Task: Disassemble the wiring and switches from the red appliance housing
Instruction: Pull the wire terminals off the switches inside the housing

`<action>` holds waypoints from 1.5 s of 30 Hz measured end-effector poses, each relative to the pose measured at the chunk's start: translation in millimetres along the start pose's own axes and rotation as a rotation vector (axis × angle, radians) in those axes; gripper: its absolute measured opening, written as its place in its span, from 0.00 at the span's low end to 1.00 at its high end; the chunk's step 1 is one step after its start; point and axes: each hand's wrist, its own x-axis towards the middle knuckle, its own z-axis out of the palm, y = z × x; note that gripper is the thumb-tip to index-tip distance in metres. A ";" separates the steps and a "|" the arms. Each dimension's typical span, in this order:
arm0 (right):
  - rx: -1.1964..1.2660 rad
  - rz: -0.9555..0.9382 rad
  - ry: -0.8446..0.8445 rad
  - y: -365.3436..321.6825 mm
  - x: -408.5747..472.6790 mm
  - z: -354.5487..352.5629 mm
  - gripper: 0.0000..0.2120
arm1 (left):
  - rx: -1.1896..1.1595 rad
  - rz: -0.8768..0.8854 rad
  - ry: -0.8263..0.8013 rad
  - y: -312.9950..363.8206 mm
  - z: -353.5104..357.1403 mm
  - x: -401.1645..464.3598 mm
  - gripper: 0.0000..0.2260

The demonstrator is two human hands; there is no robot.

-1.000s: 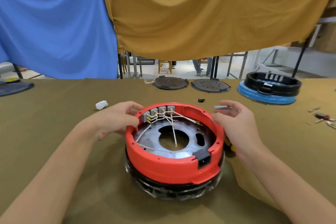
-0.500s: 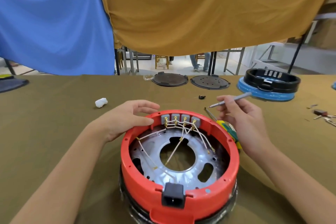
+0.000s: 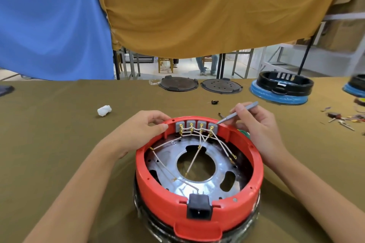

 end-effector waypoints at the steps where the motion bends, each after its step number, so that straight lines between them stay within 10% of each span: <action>1: -0.010 -0.009 -0.007 -0.5 0.7 -0.4 0.12 | 0.024 0.011 0.004 0.4 0.4 0.2 0.09; 13: -0.253 -0.141 -0.211 -9.0 38.8 11.3 0.10 | 0.403 0.382 -0.130 38.4 4.1 26.6 0.08; 45: -0.444 -0.280 -0.145 -6.5 34.4 15.6 0.14 | 0.248 0.369 -0.381 44.3 28.6 61.9 0.03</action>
